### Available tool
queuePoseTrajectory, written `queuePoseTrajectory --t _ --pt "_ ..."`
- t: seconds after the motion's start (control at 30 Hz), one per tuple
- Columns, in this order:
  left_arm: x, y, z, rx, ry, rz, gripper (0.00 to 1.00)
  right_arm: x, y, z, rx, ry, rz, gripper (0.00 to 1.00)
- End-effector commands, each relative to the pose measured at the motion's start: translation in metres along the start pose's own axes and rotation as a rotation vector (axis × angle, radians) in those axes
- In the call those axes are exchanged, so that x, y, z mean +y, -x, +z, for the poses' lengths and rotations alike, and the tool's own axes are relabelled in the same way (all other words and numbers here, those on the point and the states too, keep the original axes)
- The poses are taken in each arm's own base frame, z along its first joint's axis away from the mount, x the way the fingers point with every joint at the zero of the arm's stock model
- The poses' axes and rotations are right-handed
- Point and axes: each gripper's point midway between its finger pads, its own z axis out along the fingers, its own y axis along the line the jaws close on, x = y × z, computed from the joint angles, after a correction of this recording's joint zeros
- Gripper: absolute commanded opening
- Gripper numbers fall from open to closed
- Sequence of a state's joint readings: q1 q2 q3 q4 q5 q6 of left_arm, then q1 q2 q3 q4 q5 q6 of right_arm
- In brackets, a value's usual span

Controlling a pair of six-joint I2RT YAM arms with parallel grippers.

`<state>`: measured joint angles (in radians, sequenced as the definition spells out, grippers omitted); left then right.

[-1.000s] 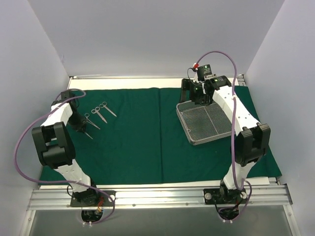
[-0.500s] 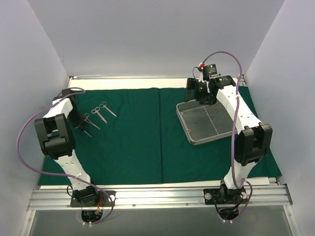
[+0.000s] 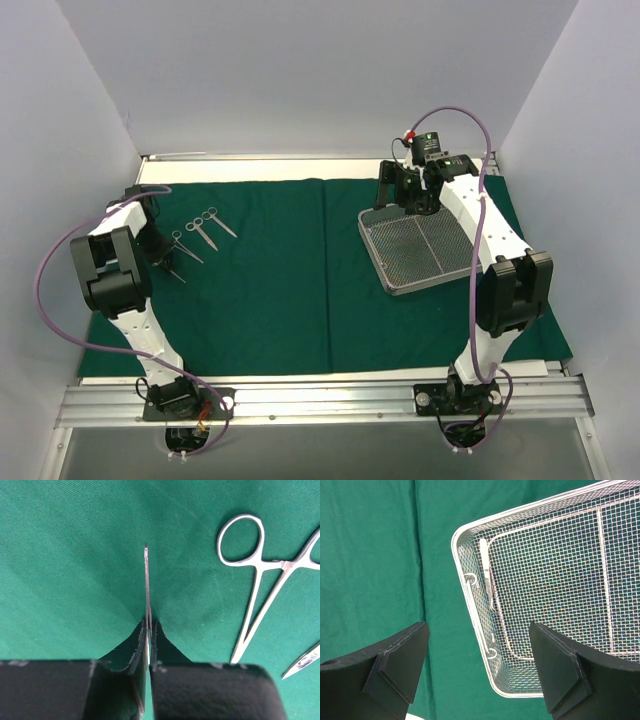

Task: Open and lay out the surgical kit
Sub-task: Place the medical item in the surgical kit.

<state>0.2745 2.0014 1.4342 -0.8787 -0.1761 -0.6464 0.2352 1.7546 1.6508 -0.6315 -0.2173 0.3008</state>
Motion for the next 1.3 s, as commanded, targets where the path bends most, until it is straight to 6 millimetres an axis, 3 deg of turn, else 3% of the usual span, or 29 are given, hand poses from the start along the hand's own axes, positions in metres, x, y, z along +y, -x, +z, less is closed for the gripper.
queuePoseTrajectory --t 0.0,0.93,1.13,1.27 --pt "-0.006 0.011 -0.004 -0.018 -0.025 -0.026 0.08 -0.003 -0.004 -0.005 0.008 0.000 -0.007 0.84" --pt "0.014 0.011 0.003 0.006 0.005 -0.020 0.40 -0.008 -0.008 0.005 0.033 -0.003 0.011 0.84" --pt "0.011 0.011 -0.015 0.007 -0.034 -0.026 0.48 -0.017 -0.020 0.018 0.067 -0.015 0.036 0.84" --pt "0.011 0.005 -0.052 -0.002 -0.097 -0.052 0.56 -0.027 -0.046 0.039 0.118 -0.016 0.052 0.83"
